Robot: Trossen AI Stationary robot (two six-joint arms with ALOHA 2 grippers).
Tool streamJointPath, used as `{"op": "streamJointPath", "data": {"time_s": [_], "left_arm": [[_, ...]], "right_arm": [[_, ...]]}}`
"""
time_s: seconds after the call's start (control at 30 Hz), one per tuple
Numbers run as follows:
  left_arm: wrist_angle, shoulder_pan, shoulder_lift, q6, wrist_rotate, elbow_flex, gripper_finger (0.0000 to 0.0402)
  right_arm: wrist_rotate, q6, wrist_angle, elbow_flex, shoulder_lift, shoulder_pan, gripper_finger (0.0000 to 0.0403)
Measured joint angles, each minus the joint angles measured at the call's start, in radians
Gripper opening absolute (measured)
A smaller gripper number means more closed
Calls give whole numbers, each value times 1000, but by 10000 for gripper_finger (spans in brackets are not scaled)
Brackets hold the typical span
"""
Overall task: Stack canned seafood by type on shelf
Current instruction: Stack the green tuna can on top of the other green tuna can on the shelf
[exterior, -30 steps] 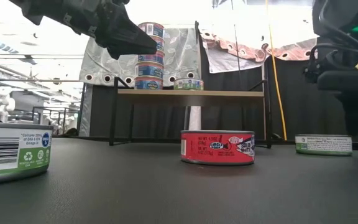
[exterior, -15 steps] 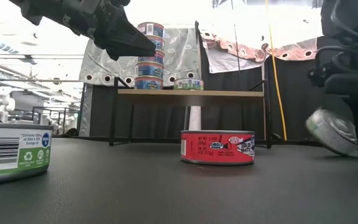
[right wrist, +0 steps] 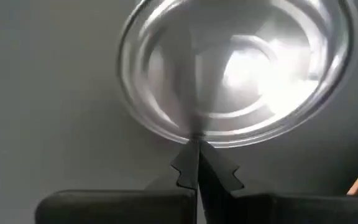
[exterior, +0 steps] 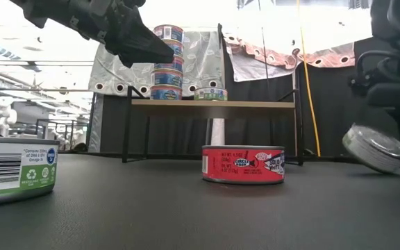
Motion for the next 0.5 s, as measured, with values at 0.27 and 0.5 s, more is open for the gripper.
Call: {"op": "streamJointPath", "data": {"time_s": [0.27, 0.5], "left_arm": [[-1, 0, 0, 0, 0, 0, 123], [-1, 0, 0, 0, 0, 0, 123]], "right_arm": [[-28, -13, 66, 0, 112, 3, 0], [-13, 29, 84, 2, 136, 48, 0]]}}
